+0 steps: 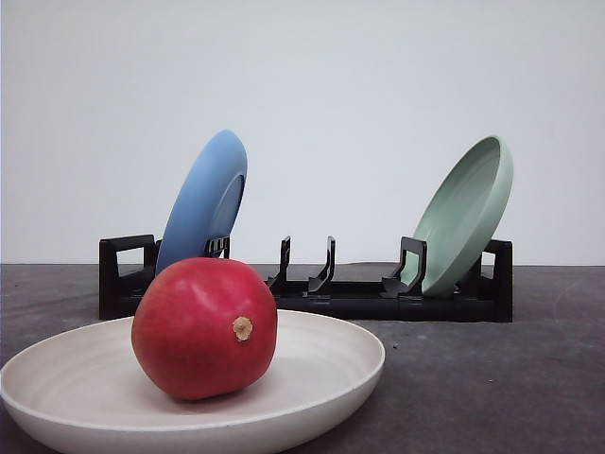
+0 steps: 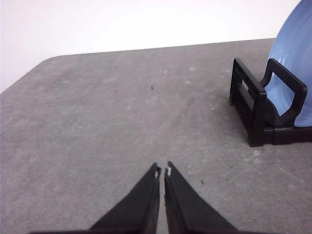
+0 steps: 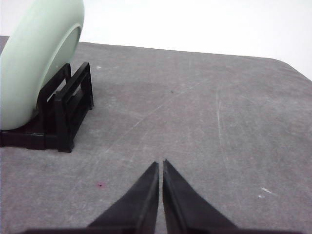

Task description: Place pomegranate in white plate

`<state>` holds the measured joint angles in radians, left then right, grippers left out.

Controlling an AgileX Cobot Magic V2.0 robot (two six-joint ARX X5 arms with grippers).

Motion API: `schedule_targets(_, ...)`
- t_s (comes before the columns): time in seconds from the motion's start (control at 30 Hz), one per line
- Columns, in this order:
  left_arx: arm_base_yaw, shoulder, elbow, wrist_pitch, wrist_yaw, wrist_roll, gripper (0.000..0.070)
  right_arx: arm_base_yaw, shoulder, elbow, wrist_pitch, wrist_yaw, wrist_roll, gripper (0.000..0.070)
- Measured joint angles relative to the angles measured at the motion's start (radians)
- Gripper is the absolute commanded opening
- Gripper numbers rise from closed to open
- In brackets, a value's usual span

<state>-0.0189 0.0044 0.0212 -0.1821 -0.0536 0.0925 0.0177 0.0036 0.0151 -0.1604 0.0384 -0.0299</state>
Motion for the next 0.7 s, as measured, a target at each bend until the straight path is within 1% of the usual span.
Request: schedule_targets(0.7,0.0,0.0,0.0,0.0,0.0,0.0,0.0,0.0,0.0,0.0,0.0,0.0,0.0,0.0007)
